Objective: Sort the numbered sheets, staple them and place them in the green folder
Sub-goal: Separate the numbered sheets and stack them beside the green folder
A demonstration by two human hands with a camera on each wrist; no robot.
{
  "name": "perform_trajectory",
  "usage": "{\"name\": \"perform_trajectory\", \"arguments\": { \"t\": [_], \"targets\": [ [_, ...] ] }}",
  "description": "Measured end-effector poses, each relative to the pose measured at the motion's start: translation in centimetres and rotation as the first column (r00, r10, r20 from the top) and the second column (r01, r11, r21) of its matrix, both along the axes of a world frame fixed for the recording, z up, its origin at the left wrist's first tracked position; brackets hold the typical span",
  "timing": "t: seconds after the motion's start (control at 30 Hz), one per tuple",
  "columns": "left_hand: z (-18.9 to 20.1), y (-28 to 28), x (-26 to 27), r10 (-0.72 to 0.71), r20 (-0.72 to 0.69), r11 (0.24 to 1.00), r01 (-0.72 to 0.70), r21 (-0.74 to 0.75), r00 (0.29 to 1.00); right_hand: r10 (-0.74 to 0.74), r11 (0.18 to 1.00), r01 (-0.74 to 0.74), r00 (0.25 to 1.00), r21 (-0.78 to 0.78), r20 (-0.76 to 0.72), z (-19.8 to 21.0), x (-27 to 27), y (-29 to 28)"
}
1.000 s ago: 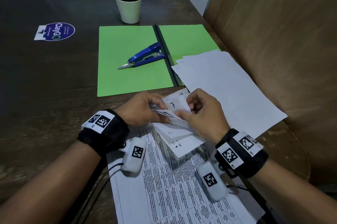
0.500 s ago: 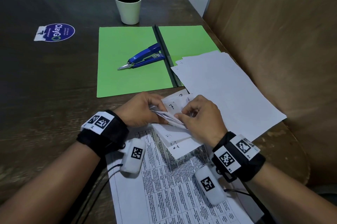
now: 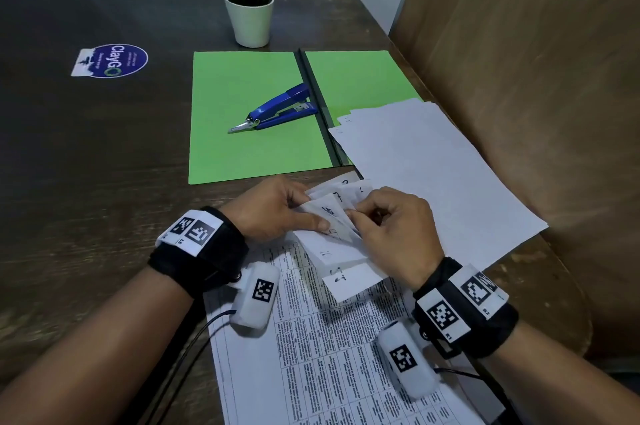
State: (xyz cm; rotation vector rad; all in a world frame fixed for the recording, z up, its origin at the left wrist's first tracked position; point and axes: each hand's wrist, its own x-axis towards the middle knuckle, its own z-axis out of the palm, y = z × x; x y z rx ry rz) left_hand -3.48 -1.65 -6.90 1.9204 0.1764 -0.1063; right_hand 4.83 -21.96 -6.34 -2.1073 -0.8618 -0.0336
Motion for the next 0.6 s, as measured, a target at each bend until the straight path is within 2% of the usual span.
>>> {"name": "perform_trajectory", "arguments": {
  "t": [0.23, 0.3, 0.37, 0.47, 0.57, 0.6],
  "targets": [
    [0.4, 0.6, -0.2, -0.003, -0.043, 0.999, 0.005, 0.033, 0.999, 0.077, 0.997, -0.077, 0.995, -0.008, 0.066, 1.2, 0.4, -0.7],
    [0.4, 0.6, -0.2, -0.015, -0.046, 1.000, 0.016, 0.025, 0.999, 0.042, 0.997, -0.046, 0.997, 0.063, 0.060, 1.8, 1.1, -1.1],
    [0.4, 0.6, -0.2, -0.028, -0.047, 0.998, 0.031, 0.053, 0.999, 0.001, 0.995, 0.000, 1.000, 0.096, -0.012, 2.0, 2.1, -1.7],
    [0.5, 0.5, -0.2, -0.033, -0.058, 0.996, 0.038, 0.078, 0.998, 0.018, 1.000, -0.021, 0.991, -0.023, -0.133, 1.7, 2.9, -2.6],
    [0.6, 0.6, -0.2, -0.014, -0.068, 0.997, 0.019, 0.076, 0.998, 0.009, 1.000, -0.004, 0.985, 0.026, -0.170, 1.6, 3.3, -3.4],
    [0.6, 0.6, -0.2, -0.005, -0.072, 0.996, 0.012, 0.089, 0.997, 0.025, 1.000, -0.026, 0.981, -0.002, -0.192, 1.7, 3.6, -3.8]
  ]
}}
